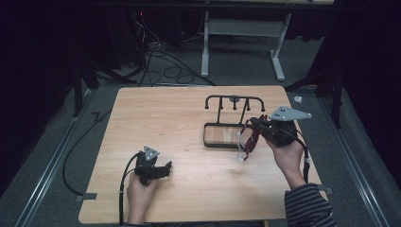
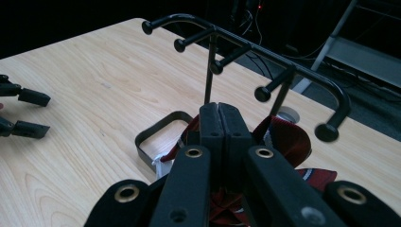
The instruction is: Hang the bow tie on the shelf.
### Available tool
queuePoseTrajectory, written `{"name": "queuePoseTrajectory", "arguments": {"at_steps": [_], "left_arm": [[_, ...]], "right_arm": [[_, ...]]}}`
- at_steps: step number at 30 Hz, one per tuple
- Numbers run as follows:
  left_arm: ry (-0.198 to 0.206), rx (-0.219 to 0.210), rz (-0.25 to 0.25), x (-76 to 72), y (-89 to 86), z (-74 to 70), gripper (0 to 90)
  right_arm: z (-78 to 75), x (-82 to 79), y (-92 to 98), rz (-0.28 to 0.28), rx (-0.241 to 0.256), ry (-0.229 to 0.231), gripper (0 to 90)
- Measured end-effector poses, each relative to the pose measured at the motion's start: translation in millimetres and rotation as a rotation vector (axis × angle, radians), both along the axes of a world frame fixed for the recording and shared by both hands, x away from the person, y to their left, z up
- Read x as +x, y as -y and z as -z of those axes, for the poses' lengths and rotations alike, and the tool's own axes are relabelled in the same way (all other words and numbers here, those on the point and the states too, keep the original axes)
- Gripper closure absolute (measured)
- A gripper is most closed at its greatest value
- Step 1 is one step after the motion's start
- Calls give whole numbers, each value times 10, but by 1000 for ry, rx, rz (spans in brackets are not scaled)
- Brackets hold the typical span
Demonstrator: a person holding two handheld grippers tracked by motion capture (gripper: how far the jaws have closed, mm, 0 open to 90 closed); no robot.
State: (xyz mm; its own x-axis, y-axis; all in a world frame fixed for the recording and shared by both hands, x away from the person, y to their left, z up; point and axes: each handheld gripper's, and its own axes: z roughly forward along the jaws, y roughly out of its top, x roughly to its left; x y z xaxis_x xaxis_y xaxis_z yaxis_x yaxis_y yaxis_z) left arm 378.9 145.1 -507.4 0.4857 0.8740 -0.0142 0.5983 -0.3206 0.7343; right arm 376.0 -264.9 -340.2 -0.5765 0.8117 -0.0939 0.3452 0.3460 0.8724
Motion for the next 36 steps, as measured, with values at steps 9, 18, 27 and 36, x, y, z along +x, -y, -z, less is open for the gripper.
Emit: {"name": "queuePoseTrajectory", "arguments": {"at_steps": [9,18,27,36], "left_arm": [[0,0,0,0,0,0,210],[0,1,0,0,0,0,210],[0,0,0,0,0,0,210],[0,0,0,0,0,0,210]], "right_arm": [[-67,122,-111,-14,10,6,900],[-75,255,-194,-22,28,-4,900],[-65,360,-262,-11,22,-7,900],[-71,467,-321,2,31,-10,900]]}}
